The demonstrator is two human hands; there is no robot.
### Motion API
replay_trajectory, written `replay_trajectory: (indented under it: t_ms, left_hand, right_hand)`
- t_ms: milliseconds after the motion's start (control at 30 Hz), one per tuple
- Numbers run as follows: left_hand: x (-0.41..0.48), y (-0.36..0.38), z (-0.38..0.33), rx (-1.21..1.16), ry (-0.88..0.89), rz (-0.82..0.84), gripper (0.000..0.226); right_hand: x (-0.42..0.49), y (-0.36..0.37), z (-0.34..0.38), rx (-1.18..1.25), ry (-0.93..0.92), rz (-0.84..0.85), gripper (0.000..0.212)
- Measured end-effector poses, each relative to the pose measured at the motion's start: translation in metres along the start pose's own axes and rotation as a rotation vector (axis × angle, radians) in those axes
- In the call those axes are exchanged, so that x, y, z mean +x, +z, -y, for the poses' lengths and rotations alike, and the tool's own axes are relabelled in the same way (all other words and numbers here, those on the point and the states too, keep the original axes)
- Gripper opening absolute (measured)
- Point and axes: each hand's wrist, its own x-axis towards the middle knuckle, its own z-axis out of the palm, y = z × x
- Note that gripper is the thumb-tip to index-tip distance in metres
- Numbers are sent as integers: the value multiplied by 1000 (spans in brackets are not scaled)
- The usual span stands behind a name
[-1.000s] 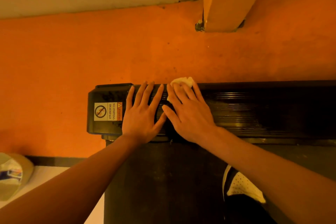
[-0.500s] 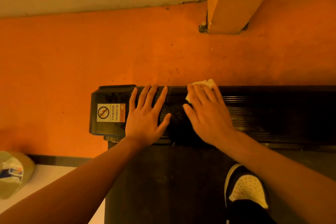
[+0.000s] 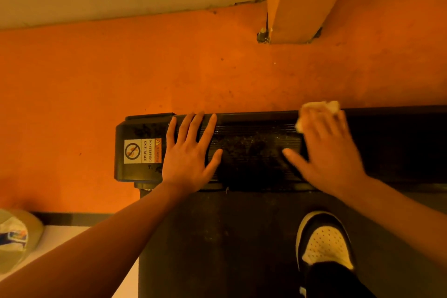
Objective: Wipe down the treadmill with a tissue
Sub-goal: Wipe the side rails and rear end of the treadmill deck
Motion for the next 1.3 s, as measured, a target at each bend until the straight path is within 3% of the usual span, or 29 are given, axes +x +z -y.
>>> replay_trajectory:
  t_ms: [167, 267, 333, 467, 567, 767, 900, 1067, 1200, 1300]
  left_hand:
    - [0, -1, 0, -17, 7, -23, 72]
    - [1, -1, 1, -26, 10, -46, 72]
    - [1, -1, 1, -28, 7, -57, 72]
    - [0, 1, 1, -25, 13, -74, 72]
    - [0, 3, 1, -13, 10, -73, 72]
    - [0, 0, 0, -14, 4, -57, 71]
    - [0, 0, 1, -23, 12, -69, 71]
    - [0, 2, 1, -31, 14, -76, 71]
    - [0, 2, 1, -31, 21, -77, 70]
    - [0, 0, 1, -22, 16, -63, 71]
  right_hand:
    - [25, 17, 105, 22, -255, 43, 99]
    - [11, 18, 79, -40, -386, 70, 95]
    - [-8, 11, 31, -101, -359, 88, 93]
    - [-46, 2, -45, -141, -129, 97, 92]
    - [-41, 9, -18, -79, -84, 69, 97]
    - [2, 27, 96, 6, -334, 69, 100]
    - [-22, 21, 38, -76, -431, 94, 92]
    - [-57, 6, -50, -126, -214, 115, 91]
    - [-40, 13, -6, -28, -154, 51, 95]
    - [-11, 19, 54, 38, -247, 34, 97]
